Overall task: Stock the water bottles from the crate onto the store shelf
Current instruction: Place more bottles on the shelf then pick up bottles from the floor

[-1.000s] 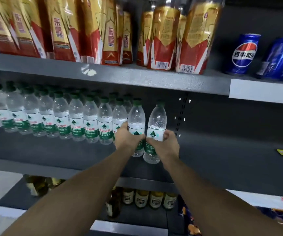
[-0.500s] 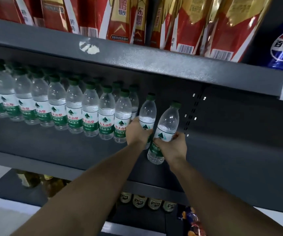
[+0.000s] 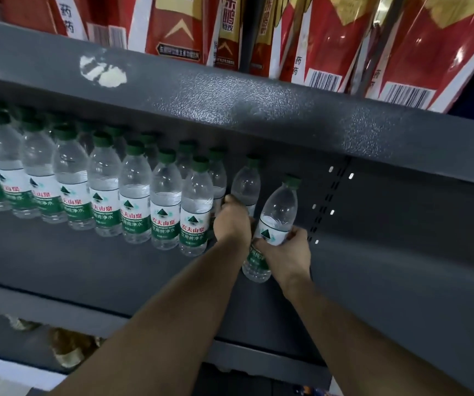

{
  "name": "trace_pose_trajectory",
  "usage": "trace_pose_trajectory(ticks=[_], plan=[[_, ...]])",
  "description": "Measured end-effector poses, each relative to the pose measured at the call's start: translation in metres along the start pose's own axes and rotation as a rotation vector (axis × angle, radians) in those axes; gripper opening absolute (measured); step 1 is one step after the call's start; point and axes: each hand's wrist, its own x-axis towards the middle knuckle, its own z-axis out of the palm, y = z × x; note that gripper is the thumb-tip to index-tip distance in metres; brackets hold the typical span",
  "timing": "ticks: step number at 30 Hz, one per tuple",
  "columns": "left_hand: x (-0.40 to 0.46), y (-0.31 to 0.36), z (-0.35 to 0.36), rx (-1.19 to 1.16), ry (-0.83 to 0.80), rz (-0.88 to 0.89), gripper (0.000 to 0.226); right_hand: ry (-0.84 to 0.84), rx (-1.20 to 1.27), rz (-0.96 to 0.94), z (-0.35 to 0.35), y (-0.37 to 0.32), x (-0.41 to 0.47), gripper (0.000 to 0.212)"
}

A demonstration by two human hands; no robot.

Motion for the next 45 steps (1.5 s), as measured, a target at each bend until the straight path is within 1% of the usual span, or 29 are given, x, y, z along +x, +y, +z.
trace_pose_trajectory(ticks=[3, 6, 9, 13, 17, 23, 28, 33, 38, 39, 41, 43, 45], plan=[[0.002, 0.002, -0.003, 0.122, -0.049, -0.034, 0.043, 0.006, -0.003, -0.003, 0.001, -0.001, -0.001, 0.064], [-0.010, -0.007, -0.004, 0.207, -0.131, -0.064, 0.038, 0.015, -0.020, -0.023, 0.000, 0.002, -0.005, 0.062], [-0.034, -0.026, 0.000, 0.319, -0.238, -0.041, 0.025, -0.011, -0.107, -0.043, 0.000, 0.008, -0.013, 0.055], [-0.055, -0.057, -0.010, 0.407, -0.316, -0.004, 0.028, -0.023, -0.190, -0.035, 0.010, 0.007, -0.021, 0.054], [-0.063, -0.086, -0.030, 0.397, -0.333, -0.001, 0.034, -0.091, -0.146, -0.036, 0.034, -0.006, -0.023, 0.053], [-0.059, -0.110, -0.054, 0.350, -0.410, -0.005, 0.038, -0.139, -0.140, -0.015, 0.080, -0.010, -0.028, 0.062], [-0.052, -0.112, -0.060, 0.333, -0.342, 0.004, 0.049, -0.139, -0.160, -0.025, 0.093, -0.006, -0.026, 0.069], [-0.050, -0.111, -0.060, 0.285, -0.316, 0.007, 0.041, -0.218, -0.099, 0.030, 0.093, -0.003, -0.025, 0.071], [-0.052, -0.111, -0.055, 0.271, -0.294, -0.009, 0.043, -0.321, -0.168, 0.024, 0.078, 0.000, -0.022, 0.047], [-0.052, -0.110, -0.054, 0.275, -0.286, -0.015, 0.044, -0.309, -0.175, 0.007, 0.074, 0.002, -0.022, 0.045], [-0.053, -0.107, -0.051, 0.286, -0.267, -0.026, 0.045, -0.228, -0.141, -0.032, 0.069, 0.005, -0.023, 0.045], [-0.054, -0.105, -0.049, 0.287, -0.249, -0.036, 0.045, -0.156, -0.113, -0.062, 0.065, 0.006, -0.026, 0.038], [-0.056, -0.104, -0.049, 0.279, -0.237, -0.040, 0.044, -0.139, -0.131, -0.082, 0.063, 0.006, -0.027, 0.032]])
